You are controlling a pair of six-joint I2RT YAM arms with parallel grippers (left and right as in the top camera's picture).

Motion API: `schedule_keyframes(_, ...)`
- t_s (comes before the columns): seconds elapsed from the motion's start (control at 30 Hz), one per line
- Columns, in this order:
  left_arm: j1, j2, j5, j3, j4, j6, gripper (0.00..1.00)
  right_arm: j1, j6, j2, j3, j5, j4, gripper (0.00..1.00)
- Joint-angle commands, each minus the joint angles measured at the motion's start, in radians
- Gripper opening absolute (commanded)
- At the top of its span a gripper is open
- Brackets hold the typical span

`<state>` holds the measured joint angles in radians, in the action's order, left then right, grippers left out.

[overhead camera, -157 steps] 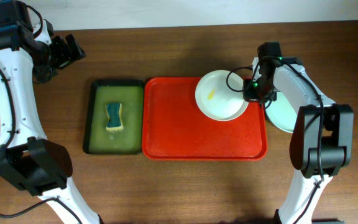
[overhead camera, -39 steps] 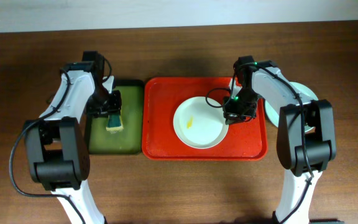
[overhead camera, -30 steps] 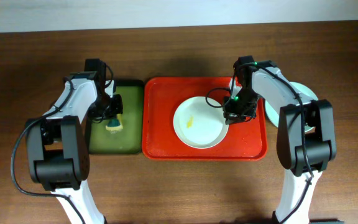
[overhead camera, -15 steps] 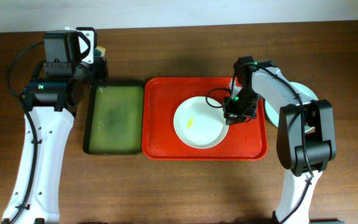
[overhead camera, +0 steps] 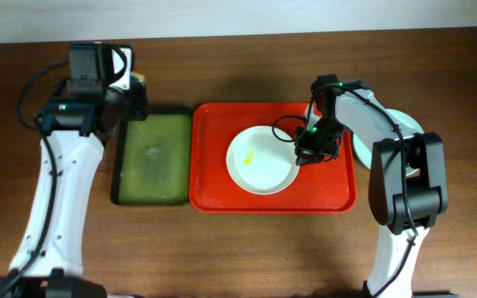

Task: Clean dirty plates on tray and stack at the side
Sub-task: 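Lift the sponge with left gripper and carry it over the white plate, then scrub the white plate with the sponge while right gripper holds it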

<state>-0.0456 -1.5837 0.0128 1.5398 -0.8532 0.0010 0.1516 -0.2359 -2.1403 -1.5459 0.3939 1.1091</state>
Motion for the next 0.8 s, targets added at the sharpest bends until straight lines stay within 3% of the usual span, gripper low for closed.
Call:
schedule_keyframes(0.0, -0.002, -0.104, 0.013, 0.002, -0.047, -0.032, 0.0, 0.006, -0.01, 0.006, 0.005, 0.025, 0.001, 0.04)
schedule_keyframes(0.13, -0.002, -0.252, 0.014, 0.035, -0.151, -0.09, 0.0, 0.006, -0.01, 0.006, 0.005, 0.025, 0.005, 0.04)
schedule_keyframes(0.23, -0.002, -0.385, 0.037, 0.27, -0.348, -0.09, 0.0, 0.013, -0.016, 0.006, 0.005, 0.025, 0.008, 0.04)
schedule_keyframes(0.3, -0.002, -0.439, 0.024, 0.409, -0.444, -0.091, 0.0, 0.044, -0.097, 0.006, 0.005, 0.024, 0.009, 0.04)
schedule_keyframes(0.37, -0.018, -0.443, -0.106, 0.422, -0.45, -0.091, 0.0, 0.083, -0.181, 0.006, 0.005, 0.013, -0.011, 0.04)
schedule_keyframes(0.47, -0.066, -0.446, -0.133, 0.422, -0.449, -0.105, 0.0, 0.123, -0.219, 0.006, 0.005, 0.013, -0.033, 0.04)
schedule_keyframes(0.53, -0.116, -0.452, -0.133, 0.422, -0.443, -0.146, 0.0, 0.143, -0.218, 0.006, 0.005, 0.011, -0.037, 0.15)
schedule_keyframes(0.6, -0.167, -0.46, -0.132, 0.422, -0.437, -0.146, 0.0, 0.151, -0.218, 0.006, 0.005, -0.03, -0.044, 0.15)
schedule_keyframes(0.67, -0.225, -0.477, -0.129, 0.421, -0.428, -0.146, 0.0, 0.15, -0.218, 0.006, 0.005, -0.085, -0.044, 0.04)
schedule_keyframes(0.77, -0.304, -0.513, -0.124, 0.421, -0.396, -0.146, 0.0, 0.15, -0.199, 0.006, 0.005, -0.1, -0.047, 0.04)
